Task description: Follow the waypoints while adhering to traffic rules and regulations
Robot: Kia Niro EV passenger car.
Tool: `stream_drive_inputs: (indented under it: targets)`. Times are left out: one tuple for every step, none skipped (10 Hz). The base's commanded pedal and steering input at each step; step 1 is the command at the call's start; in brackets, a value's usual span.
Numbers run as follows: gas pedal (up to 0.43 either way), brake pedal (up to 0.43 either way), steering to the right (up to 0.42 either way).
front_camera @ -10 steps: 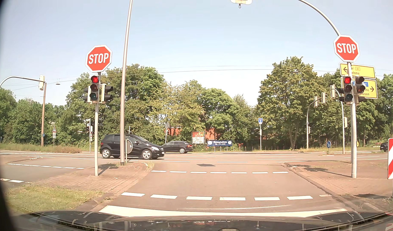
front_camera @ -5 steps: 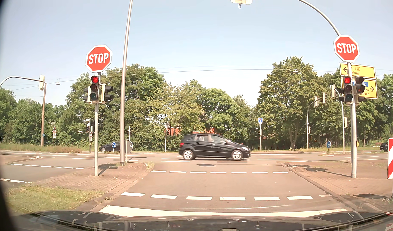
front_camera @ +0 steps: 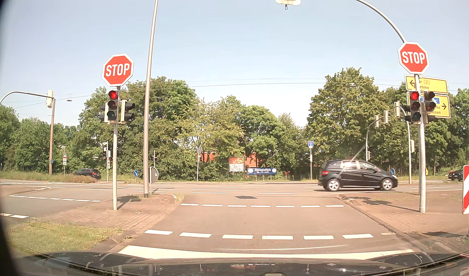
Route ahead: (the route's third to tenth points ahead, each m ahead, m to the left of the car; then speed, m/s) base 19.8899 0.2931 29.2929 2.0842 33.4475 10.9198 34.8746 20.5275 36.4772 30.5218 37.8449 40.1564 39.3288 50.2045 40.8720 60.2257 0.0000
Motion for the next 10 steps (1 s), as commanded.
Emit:
stream_drive_inputs:
  targets:
    - [0.0,0.25,0.001]
    - [0.0,0.25,0.001]
    - [0.0,0.25,0.001]
    - [0.0,0.25,0.001]
    - [0.0,0.25,0.001]
    - [0.0,0.256,0.001]
    - [0.0,0.25,0.001]
    - [0.0,0.25,0.001]
    - [0.0,0.25,0.001]
    - [0.0,0.25,0.001]
